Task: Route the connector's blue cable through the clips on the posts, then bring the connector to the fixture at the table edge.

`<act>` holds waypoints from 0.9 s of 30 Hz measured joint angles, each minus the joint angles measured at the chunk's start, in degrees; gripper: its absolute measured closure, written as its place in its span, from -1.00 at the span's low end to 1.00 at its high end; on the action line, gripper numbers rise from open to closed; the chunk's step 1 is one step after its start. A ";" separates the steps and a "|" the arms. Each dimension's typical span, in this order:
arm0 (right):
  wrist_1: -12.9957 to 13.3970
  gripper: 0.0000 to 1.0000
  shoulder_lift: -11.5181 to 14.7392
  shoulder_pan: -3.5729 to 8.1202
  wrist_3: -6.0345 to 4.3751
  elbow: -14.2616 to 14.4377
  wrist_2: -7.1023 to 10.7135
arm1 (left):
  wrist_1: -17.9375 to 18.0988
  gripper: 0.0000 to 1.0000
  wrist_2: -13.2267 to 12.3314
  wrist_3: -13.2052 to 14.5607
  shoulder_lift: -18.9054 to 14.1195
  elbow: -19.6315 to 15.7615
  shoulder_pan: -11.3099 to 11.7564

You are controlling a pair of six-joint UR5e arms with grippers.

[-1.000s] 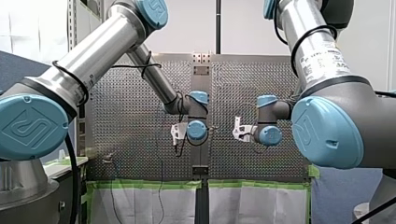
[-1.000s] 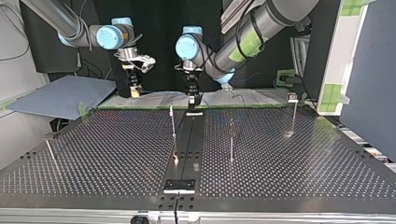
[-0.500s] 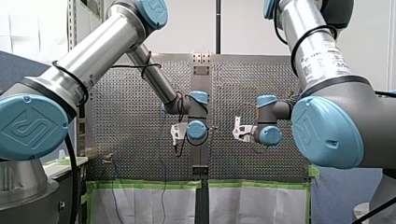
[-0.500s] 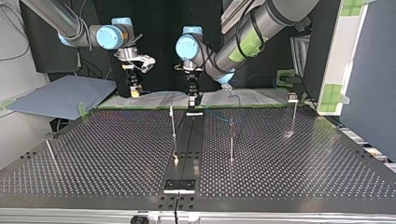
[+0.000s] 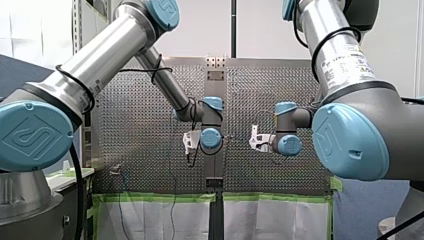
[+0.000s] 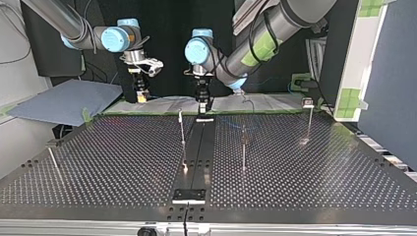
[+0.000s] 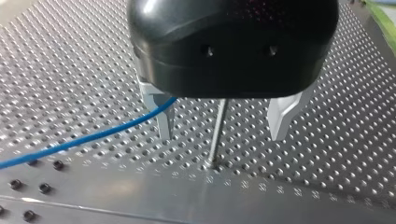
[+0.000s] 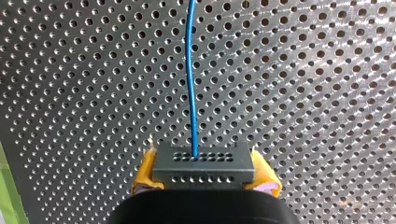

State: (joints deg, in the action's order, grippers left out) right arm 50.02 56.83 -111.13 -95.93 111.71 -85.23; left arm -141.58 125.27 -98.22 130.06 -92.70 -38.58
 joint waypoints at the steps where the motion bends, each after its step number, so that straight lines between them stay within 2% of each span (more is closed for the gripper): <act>1: 0.00 1.00 0.00 0.02 0.01 -0.01 -0.01 | -0.55 -1.00 0.16 0.02 0.45 0.32 0.09; 7: 0.00 1.00 0.00 0.07 0.02 -0.02 -0.02 | -3.22 -1.00 0.43 0.05 3.40 0.92 0.22; 12: 0.00 1.00 0.00 0.07 0.02 -0.03 -0.02 | -3.82 -1.00 0.45 0.05 5.71 0.94 0.23; 22: 0.02 1.00 -0.02 0.05 0.05 -0.07 -0.05 | -3.89 -1.00 0.45 0.05 6.26 0.96 0.24; 24: 0.36 1.00 -0.38 -0.30 0.41 -0.43 -0.36 | -3.89 -1.00 0.45 0.05 6.27 0.96 0.24; 27: 0.82 1.00 -1.51 -1.35 1.53 -1.32 -0.72 | -3.89 -1.00 0.45 0.05 6.28 0.96 0.24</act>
State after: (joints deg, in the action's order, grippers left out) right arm 50.85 55.32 -112.48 -94.40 110.39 -85.96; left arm -145.47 125.72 -98.17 136.34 -91.74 -38.34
